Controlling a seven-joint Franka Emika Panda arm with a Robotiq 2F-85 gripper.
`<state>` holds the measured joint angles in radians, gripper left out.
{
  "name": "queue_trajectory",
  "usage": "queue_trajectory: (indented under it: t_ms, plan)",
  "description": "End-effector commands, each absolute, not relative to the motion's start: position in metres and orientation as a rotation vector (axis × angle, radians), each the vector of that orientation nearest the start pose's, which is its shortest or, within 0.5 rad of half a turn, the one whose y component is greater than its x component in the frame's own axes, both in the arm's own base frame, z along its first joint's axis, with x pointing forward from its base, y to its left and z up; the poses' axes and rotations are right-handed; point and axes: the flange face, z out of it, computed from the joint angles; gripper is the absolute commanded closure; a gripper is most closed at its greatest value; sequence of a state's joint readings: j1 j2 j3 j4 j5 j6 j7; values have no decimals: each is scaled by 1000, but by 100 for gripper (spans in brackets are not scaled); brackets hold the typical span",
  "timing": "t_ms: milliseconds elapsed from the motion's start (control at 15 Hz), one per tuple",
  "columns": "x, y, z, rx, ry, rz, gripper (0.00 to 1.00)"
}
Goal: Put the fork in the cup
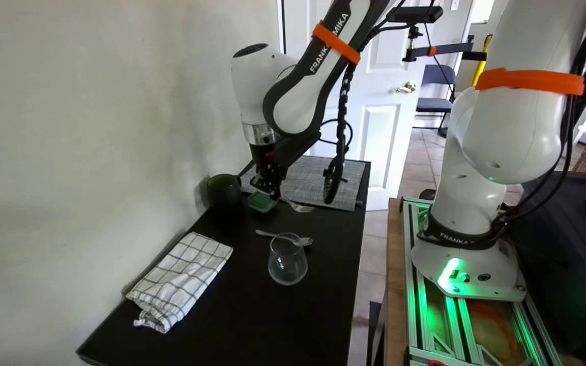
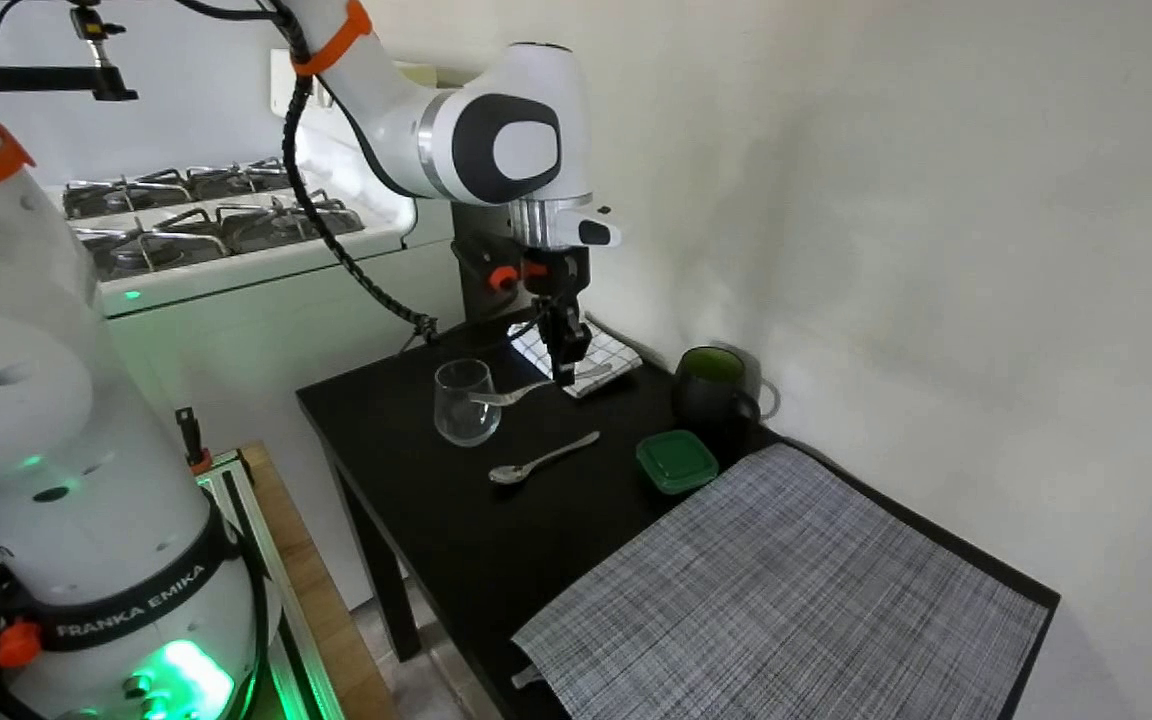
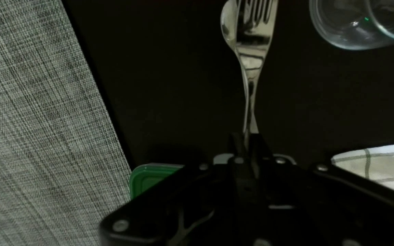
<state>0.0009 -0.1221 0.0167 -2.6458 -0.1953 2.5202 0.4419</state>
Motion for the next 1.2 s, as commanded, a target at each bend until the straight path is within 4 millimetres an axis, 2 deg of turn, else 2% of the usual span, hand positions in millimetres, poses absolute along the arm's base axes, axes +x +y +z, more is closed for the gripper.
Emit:
queue_trajectory:
  t_ms: [0, 333, 533, 667, 867, 1133]
  plan:
    - [399, 28, 309, -3248, 477, -197, 98]
    - [368, 73, 324, -3294, 362, -225, 98]
    - [362, 94, 325, -3340, 230, -78, 98]
    - [358, 107, 322, -3334, 82, 76, 98]
    - [352, 123, 320, -3361, -96, 189, 98]
    - [348, 147, 308, -3369, -420, 209, 98]
